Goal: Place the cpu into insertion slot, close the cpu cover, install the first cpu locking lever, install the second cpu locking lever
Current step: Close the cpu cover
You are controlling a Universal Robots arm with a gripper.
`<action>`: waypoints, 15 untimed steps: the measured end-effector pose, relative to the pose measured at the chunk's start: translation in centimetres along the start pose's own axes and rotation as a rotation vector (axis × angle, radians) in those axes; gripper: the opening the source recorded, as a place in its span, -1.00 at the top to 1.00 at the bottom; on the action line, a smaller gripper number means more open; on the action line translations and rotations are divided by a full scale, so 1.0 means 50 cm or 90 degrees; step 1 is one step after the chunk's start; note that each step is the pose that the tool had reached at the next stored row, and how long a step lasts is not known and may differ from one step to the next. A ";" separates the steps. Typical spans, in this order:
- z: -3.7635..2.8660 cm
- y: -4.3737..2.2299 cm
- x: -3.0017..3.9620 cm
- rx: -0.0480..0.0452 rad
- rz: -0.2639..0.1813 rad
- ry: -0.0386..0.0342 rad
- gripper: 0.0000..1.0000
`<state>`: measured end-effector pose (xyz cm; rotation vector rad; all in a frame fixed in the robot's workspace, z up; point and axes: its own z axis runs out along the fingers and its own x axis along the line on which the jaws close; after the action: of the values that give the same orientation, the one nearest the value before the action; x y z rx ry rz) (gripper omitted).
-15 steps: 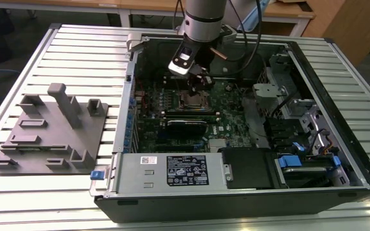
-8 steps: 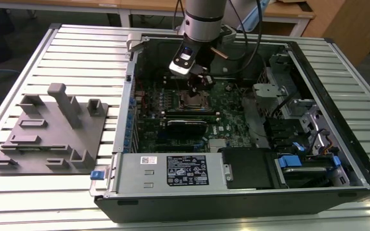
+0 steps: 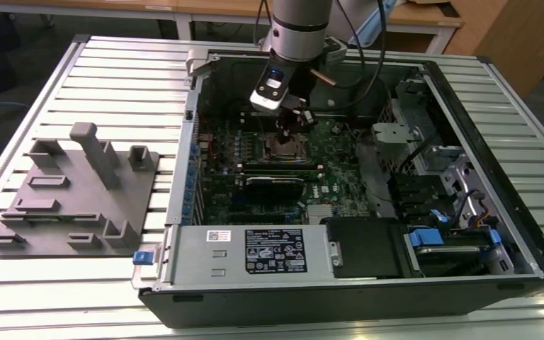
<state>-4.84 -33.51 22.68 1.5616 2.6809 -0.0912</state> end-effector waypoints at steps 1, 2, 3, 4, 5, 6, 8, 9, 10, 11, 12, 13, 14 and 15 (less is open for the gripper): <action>0.000 0.000 0.000 0.0005 -0.002 -0.0011 0.80; 0.000 0.000 0.000 0.0010 -0.003 -0.0022 0.80; 0.000 0.000 0.000 0.0015 -0.005 -0.0033 0.80; 0.000 0.000 0.000 0.0019 -0.007 -0.0043 0.80; 0.000 0.000 0.000 0.0023 -0.009 -0.0053 0.80; 0.000 0.000 0.000 0.0027 -0.011 -0.0063 0.80; 0.000 0.000 0.000 0.0034 -0.014 -0.0081 0.80; 0.000 0.000 0.000 0.0038 -0.016 -0.0090 0.80; 0.000 0.000 0.000 0.0041 -0.018 -0.0098 0.80; 0.000 0.000 0.000 0.0045 -0.020 -0.0107 0.80; 0.000 0.000 0.000 0.0048 -0.022 -0.0115 0.80; 0.000 0.000 0.000 0.0051 -0.024 -0.0123 0.80; 0.000 0.000 0.000 0.0052 -0.027 -0.0131 0.80; 0.000 0.000 0.000 0.0049 -0.033 -0.0135 0.80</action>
<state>-4.84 -33.51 22.66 1.4854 2.7081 -0.1192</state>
